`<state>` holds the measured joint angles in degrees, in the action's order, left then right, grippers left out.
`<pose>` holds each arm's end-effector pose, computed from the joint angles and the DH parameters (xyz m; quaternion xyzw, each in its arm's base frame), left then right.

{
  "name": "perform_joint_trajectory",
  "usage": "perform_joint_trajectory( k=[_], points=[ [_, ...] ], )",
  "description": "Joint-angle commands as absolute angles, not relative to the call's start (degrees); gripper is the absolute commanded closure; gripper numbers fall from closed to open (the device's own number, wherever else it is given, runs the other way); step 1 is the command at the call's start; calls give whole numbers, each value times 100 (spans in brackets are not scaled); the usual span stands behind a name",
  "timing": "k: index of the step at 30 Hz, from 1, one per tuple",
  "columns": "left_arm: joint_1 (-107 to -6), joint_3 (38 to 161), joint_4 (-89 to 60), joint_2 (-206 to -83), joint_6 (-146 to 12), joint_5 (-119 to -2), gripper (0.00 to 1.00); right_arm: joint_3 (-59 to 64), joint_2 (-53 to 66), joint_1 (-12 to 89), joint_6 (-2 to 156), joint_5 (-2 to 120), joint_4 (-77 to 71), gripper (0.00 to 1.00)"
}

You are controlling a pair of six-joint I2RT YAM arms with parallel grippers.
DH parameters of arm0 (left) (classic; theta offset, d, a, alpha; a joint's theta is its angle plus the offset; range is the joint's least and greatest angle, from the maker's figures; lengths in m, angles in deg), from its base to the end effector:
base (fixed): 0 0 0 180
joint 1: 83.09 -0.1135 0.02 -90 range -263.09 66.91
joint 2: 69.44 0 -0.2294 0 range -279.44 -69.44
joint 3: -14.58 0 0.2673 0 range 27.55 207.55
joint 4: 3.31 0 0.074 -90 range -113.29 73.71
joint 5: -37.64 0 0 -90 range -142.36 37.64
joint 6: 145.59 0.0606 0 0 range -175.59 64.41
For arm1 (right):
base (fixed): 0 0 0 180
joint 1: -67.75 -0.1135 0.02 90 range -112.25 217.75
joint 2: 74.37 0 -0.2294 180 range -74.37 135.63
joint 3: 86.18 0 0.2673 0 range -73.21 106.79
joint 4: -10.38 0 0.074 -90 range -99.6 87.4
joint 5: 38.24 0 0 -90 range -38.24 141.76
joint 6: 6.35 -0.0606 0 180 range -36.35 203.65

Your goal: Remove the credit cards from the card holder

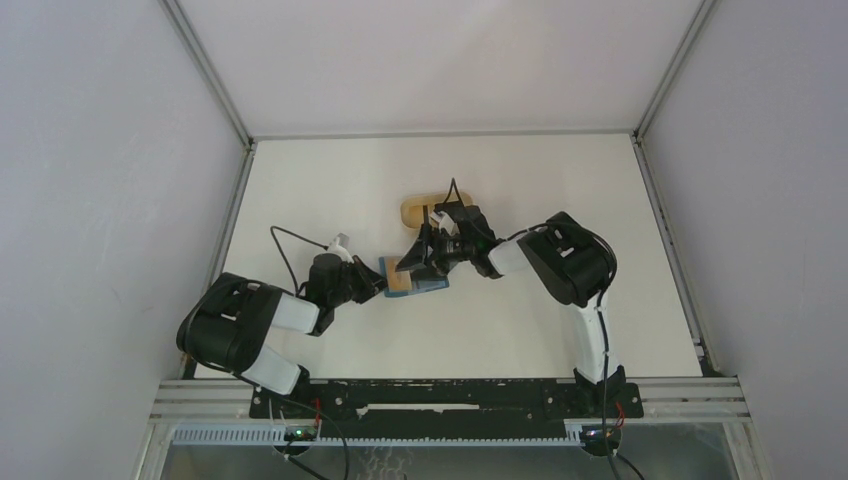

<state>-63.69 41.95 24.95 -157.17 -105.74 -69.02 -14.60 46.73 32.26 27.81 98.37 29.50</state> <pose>0.2347 -0.1011 0.0402 -0.1619 0.8534 -0.3773 0.3211 0.3097 0.2749 0.0481 -0.0527 0.8192 0.5664 0.0734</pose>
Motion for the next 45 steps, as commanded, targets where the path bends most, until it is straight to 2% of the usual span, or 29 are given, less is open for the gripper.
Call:
perform_joint_trajectory(
  k=[1,8,14,25,45],
  points=[
    [-6312,4074,1431,-15872,-10384,-6516,100,-1629,4950,3148,2221,10156,3861,19],
    [-6300,4089,1388,-15857,-10384,-6490,100,-1634,4800,3057,1998,10282,4368,19],
    [-6288,4110,1378,-15875,-10384,-6492,100,-1634,4655,3062,1926,10318,4484,24],
    [-6279,4127,1375,-15913,-10375,-6488,100,-1662,4385,3083,2147,10283,4245,29],
    [-6252,4170,1368,-15992,-10375,-6498,100,-1942,4123,3365,2692,10224,3702,33]
  ],
)
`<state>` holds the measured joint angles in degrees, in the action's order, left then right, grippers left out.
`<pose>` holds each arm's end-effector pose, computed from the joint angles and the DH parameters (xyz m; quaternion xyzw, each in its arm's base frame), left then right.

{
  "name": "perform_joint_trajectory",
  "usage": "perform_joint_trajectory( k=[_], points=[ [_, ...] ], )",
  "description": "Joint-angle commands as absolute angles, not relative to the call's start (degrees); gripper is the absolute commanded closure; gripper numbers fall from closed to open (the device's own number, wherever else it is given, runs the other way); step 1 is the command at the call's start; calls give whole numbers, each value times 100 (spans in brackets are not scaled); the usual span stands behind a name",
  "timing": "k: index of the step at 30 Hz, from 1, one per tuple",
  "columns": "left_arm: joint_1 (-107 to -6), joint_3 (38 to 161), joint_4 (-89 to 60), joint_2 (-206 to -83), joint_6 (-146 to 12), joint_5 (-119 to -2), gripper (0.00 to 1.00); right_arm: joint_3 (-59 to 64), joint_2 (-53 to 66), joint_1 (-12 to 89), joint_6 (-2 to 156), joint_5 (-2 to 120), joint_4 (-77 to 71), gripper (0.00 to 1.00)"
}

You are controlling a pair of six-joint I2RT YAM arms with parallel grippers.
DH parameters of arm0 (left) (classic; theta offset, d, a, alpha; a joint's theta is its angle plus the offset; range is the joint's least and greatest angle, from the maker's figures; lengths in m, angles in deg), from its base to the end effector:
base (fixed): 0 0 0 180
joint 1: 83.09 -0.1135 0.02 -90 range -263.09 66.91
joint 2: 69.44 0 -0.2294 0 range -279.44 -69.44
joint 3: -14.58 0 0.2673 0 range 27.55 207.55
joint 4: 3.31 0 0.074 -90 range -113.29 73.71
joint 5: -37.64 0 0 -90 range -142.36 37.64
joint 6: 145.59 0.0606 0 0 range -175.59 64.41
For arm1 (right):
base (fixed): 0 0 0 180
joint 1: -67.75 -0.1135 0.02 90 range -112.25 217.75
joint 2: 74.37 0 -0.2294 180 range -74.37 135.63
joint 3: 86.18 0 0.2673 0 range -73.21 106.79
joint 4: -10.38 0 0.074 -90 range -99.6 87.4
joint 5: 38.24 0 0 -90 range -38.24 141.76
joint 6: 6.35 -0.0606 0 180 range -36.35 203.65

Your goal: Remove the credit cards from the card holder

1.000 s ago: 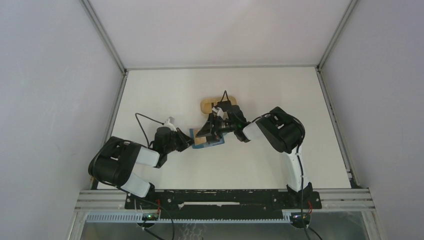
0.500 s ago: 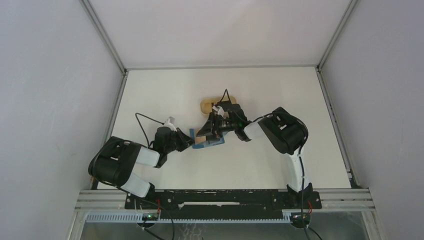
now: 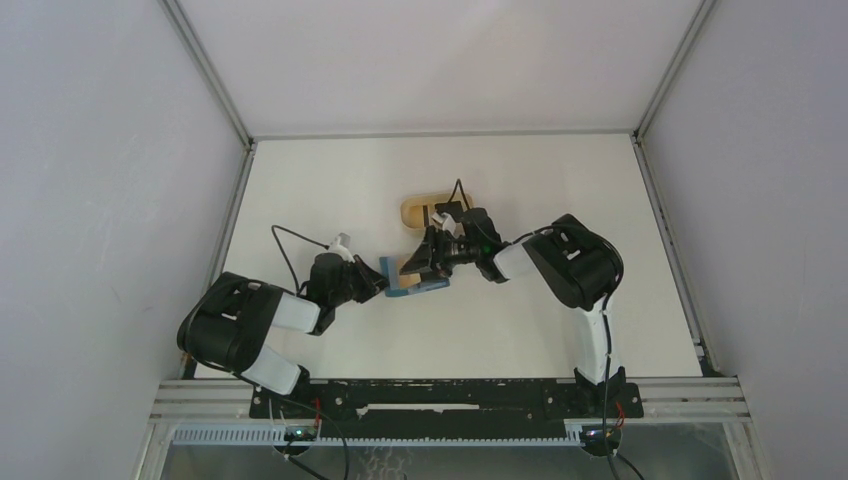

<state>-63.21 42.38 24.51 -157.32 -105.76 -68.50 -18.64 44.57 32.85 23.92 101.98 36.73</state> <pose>0.2356 -0.1031 0.0405 -0.1611 0.8546 -0.3750 0.3209 0.3014 0.2670 0.0576 -0.0583 0.7950 0.6001 0.0665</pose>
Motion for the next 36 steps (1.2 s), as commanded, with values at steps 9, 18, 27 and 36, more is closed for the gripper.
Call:
perform_joint_trajectory(
  k=[9,18,27,36],
  points=[
    [-6244,4180,1368,-16014,-10379,-6505,100,-2235,4083,3655,2901,10225,3604,51],
    [-6235,4197,1369,-16018,-10375,-6516,100,-2466,3709,3994,3517,10055,2888,100],
    [-6232,4208,1374,-15973,-10349,-6534,100,-2321,2673,4424,3988,9666,1891,100],
    [-6225,4179,1394,-15951,-10349,-6536,100,-1788,2398,4437,3908,8757,1574,100]
  ],
)
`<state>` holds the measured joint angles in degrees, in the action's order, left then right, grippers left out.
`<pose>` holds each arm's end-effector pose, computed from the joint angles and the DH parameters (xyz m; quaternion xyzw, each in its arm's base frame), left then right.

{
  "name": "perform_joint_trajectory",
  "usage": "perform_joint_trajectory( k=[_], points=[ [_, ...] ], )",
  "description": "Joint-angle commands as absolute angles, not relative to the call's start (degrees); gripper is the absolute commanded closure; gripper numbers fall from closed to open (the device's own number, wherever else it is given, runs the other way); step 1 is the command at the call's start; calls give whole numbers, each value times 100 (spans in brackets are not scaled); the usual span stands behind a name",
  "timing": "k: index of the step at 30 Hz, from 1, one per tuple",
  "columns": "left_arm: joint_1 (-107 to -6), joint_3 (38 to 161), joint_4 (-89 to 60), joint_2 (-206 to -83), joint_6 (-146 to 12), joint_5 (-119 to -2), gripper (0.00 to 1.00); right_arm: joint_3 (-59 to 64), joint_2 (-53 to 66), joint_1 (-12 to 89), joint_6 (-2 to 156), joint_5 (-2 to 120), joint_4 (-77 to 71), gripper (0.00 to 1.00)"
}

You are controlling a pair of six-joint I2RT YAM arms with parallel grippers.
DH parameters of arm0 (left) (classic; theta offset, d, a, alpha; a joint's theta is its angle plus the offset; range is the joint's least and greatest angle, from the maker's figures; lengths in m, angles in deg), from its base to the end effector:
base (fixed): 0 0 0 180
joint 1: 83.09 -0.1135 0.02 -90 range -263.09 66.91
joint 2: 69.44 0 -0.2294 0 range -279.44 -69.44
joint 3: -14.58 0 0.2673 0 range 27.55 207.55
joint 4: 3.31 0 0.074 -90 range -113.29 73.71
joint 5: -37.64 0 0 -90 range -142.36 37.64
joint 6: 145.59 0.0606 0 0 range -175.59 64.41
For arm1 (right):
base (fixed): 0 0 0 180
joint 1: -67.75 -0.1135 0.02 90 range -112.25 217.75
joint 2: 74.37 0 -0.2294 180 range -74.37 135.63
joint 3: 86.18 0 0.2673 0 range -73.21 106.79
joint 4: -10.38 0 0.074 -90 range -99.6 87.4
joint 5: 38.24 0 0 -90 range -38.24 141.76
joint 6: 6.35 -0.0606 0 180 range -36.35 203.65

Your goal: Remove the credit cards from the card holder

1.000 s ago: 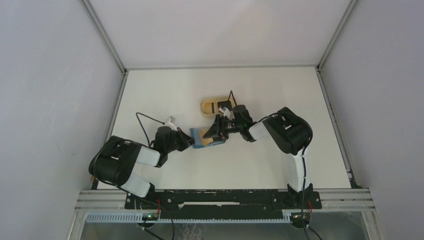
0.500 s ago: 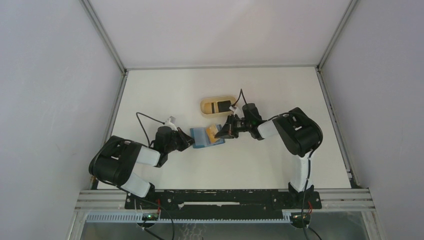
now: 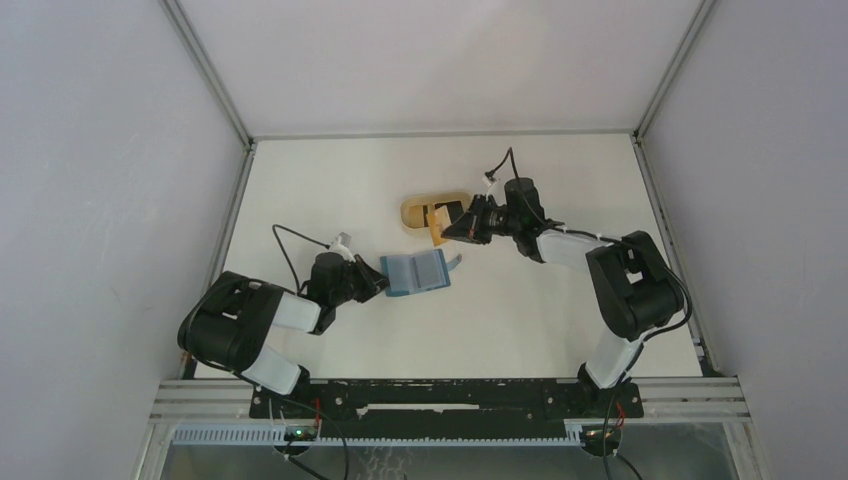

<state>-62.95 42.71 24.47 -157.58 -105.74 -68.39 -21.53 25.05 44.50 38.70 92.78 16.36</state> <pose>0.2365 -0.1046 0.0407 -0.1594 0.8549 -0.3752 0.3209 0.3353 0.1874 0.1297 -0.0234 0.8253 0.5171 0.2258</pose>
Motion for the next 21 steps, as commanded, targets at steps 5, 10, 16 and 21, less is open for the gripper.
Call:
perform_joint_trajectory(
  k=[5,10,16,21],
  points=[
    [-6226,4170,1397,-15940,-10349,-6525,100,-1146,2803,4416,3778,8528,1403,100],
    [-6221,4171,1395,-15951,-10340,-6516,100,-538,3230,4415,3683,8394,1278,100],
    [-6226,4161,1395,-15942,-10336,-6496,100,-130,3555,4286,3750,8212,1101,100],
    [-6226,4172,1397,-15989,-10324,-6491,100,22,3803,4161,3697,8068,1155,100]
  ],
)
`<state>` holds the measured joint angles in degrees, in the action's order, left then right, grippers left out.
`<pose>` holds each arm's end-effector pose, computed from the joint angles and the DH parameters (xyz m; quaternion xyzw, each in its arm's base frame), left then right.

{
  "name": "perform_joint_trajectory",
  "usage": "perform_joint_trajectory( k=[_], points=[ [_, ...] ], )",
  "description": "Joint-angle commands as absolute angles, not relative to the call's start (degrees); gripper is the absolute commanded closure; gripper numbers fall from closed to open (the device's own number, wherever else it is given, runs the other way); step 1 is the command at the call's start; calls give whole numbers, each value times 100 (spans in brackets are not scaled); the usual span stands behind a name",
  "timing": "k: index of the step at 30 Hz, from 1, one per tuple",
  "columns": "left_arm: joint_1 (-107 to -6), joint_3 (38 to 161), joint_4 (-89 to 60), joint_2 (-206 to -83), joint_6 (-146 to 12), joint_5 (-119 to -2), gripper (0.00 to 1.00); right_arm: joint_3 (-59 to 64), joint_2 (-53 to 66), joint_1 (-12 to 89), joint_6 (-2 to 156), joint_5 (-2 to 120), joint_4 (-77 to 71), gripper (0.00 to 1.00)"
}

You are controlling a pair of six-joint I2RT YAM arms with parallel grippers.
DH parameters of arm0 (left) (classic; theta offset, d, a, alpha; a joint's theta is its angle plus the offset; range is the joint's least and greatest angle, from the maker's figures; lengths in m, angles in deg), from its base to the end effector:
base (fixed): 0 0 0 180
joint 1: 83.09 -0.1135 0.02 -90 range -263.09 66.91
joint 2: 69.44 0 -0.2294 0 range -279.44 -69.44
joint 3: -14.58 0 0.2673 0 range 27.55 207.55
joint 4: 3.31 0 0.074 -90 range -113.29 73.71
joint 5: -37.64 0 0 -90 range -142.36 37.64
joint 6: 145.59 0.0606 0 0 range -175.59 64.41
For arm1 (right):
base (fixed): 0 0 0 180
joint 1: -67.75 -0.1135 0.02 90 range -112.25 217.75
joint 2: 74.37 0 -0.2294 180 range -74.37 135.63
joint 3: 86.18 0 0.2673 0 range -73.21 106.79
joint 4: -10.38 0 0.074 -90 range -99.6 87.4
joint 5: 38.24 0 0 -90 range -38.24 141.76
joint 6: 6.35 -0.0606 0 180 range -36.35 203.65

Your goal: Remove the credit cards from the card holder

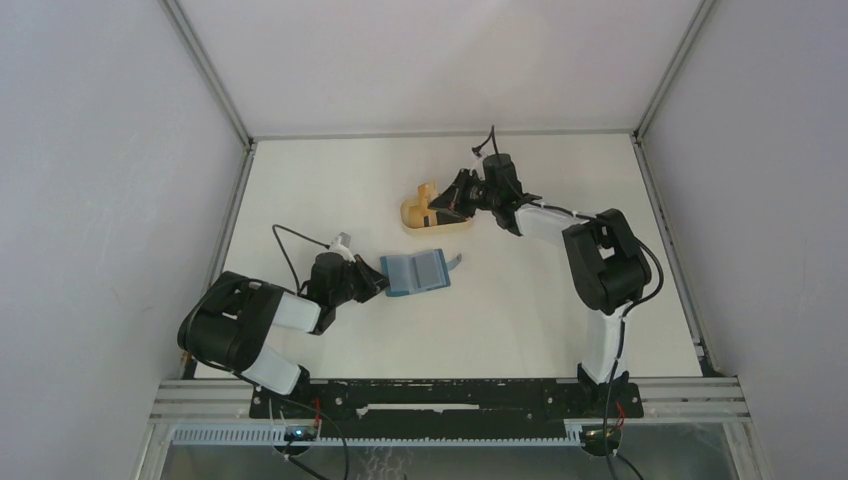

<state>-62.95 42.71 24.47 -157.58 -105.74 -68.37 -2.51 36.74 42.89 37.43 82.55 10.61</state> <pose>0.2365 -0.1045 0.0407 -0.1595 0.8549 -0.3751 0.3210 0.3970 0.2181 0.1467 0.0166 0.8343 0.4763 0.2770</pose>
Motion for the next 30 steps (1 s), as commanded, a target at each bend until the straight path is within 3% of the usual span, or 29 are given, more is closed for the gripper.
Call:
perform_joint_trajectory(
  k=[1,30],
  points=[
    [-6226,4170,1400,-15995,-10318,-6490,100,44,3849,4153,3679,8052,1170,100],
    [-6226,4065,1365,-15839,-10323,-6384,100,764,4889,3919,3595,7829,733,100]
  ],
)
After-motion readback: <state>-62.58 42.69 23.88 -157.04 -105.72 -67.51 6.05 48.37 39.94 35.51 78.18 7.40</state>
